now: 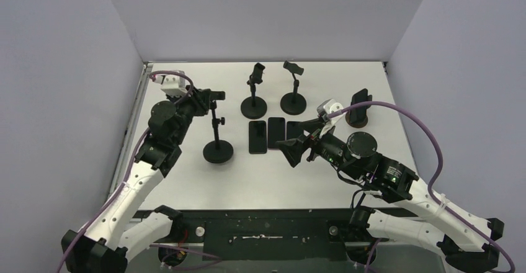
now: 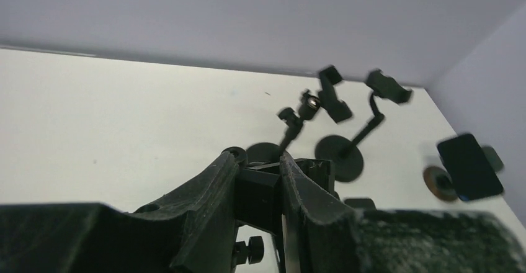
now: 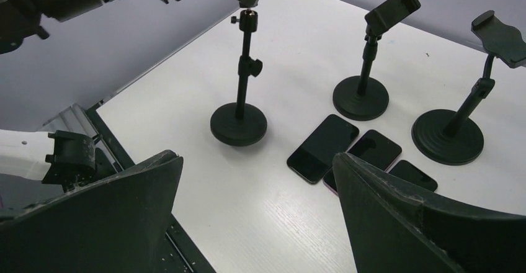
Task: Remove the phone from the phone stand
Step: Pick up the phone stand at the center of the board, then place the phone stand at the center of the board.
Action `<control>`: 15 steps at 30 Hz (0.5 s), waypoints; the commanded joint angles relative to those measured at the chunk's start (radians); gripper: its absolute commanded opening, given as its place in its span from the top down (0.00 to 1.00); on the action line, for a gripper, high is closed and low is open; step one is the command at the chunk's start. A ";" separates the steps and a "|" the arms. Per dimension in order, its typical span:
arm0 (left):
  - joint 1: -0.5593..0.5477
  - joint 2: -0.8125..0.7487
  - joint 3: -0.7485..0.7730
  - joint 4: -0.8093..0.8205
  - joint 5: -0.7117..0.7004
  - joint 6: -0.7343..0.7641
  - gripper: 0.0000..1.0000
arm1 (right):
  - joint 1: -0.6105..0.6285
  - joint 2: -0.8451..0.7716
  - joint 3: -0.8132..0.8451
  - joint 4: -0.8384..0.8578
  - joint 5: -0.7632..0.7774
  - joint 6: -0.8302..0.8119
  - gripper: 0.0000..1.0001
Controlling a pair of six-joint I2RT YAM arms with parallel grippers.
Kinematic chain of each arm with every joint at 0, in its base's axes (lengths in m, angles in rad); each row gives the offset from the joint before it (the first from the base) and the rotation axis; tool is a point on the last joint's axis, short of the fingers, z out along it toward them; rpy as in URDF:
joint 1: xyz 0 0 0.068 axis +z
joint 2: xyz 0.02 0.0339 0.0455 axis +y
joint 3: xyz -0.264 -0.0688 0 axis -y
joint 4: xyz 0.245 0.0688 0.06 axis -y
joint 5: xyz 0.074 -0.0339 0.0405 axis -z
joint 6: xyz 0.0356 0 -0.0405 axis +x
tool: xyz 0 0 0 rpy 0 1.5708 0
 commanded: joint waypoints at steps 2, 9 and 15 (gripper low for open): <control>0.187 0.120 0.076 0.357 0.057 -0.107 1.00 | 0.005 0.003 0.032 0.053 0.032 -0.020 0.03; 0.238 0.334 0.162 0.574 0.092 -0.122 1.00 | 0.004 0.016 0.034 0.043 0.039 -0.028 0.03; 0.246 0.468 0.145 0.782 0.114 -0.134 1.00 | 0.003 0.009 0.023 0.049 0.068 -0.024 0.02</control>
